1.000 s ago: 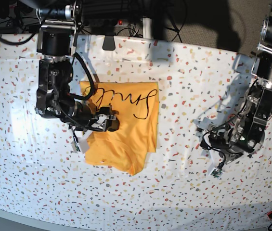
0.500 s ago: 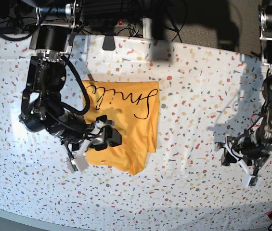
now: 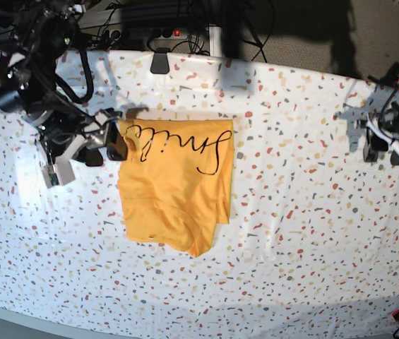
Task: Fold the T-shirt properly
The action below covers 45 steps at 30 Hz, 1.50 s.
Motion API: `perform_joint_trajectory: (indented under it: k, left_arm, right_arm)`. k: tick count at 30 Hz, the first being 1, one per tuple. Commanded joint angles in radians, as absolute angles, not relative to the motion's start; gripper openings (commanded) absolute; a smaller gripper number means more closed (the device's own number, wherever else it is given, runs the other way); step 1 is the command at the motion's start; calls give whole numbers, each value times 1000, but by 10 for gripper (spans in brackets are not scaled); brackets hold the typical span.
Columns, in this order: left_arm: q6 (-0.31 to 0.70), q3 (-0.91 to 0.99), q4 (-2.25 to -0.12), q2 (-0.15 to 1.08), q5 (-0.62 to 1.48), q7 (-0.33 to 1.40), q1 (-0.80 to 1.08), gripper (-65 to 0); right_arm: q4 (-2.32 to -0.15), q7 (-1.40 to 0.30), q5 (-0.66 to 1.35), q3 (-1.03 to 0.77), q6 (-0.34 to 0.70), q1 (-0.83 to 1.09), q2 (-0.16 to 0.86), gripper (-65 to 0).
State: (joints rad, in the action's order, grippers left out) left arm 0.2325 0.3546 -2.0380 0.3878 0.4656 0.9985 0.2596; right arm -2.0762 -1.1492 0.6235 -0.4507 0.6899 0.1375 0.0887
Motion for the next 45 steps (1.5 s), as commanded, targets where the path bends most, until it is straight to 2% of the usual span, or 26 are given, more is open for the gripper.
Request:
perform_joint_trajectory:
  k: [1, 9, 16, 19, 23, 26, 31, 35, 37, 42, 45]
  left_arm:
    - [229, 382, -2089, 402, 465, 978, 289, -306]
    - [252, 459, -2228, 402, 469, 1003, 622, -306]
    - [264, 457, -2221, 402, 484, 1025, 822, -306]
    - [285, 457, -2179, 394, 519, 1015, 869, -306]
    - [398, 455, -1984, 347, 556, 915, 875, -306]
    - [453, 455, -1770, 318, 555, 892, 841, -306]
    - [513, 455, -1372, 294, 551, 795, 730, -306]
    - [525, 455, -1103, 289, 521, 729, 591, -306]
    - [525, 455, -982, 279, 444, 626, 522, -306]
    - [524, 455, -711, 275, 267, 287, 385, -306]
    - [519, 455, -582, 274, 163, 208, 328, -307]
  right_arm:
    - [-2123, -1128, 642, -476, 698, 174, 94, -340]
    - [-2278, -1129, 769, -664, 698, 545, 94, -340]
    - [-2282, -1129, 822, -680, 698, 803, 94, -340]
    - [-2280, -1129, 819, -669, 698, 850, 94, -340]
    - [-2202, -1127, 819, -620, 698, 853, 95, -340]
    - [-2058, -1111, 802, -548, 698, 853, 113, -340]
    - [-1697, -967, 649, -392, 698, 818, 182, -340]
    - [-1356, -865, 591, -266, 698, 710, 244, -340]
    - [-1180, -789, 544, -205, 698, 630, 277, -340]
    - [-781, -372, 408, -82, 698, 431, 315, -340]
    - [-589, -163, 336, -24, 681, 337, 313, -340]
